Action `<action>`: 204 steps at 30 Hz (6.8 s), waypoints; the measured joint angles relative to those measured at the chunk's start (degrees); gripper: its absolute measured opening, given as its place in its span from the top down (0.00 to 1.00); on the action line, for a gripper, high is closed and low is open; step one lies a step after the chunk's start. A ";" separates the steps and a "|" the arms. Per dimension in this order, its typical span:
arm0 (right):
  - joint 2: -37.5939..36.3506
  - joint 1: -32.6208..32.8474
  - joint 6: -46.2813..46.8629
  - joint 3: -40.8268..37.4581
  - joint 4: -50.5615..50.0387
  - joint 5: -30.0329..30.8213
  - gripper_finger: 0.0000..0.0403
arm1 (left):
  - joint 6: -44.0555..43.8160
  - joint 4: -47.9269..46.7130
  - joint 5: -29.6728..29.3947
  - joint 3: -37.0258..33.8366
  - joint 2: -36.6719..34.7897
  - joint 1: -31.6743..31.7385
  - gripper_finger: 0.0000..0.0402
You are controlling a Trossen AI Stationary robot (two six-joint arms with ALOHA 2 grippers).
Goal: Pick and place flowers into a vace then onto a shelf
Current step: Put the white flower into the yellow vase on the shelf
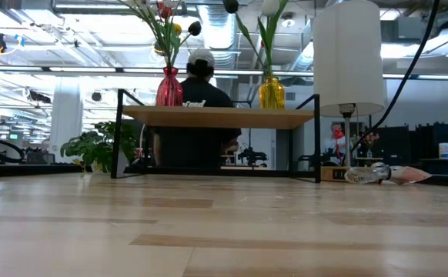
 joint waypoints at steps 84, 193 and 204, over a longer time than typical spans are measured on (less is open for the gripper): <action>-11.02 -28.71 -35.45 0.02 -3.23 -0.10 1.00 | -18.55 -38.63 -11.62 -4.31 -6.38 -12.89 0.62; -19.47 -43.79 72.00 0.00 -120.51 -0.16 1.00 | -4.91 -47.25 4.94 -4.31 -6.38 -12.89 0.62; -19.06 -45.20 72.00 0.00 -121.58 -0.17 1.00 | -5.01 -47.23 4.09 -4.31 -6.39 -12.89 0.62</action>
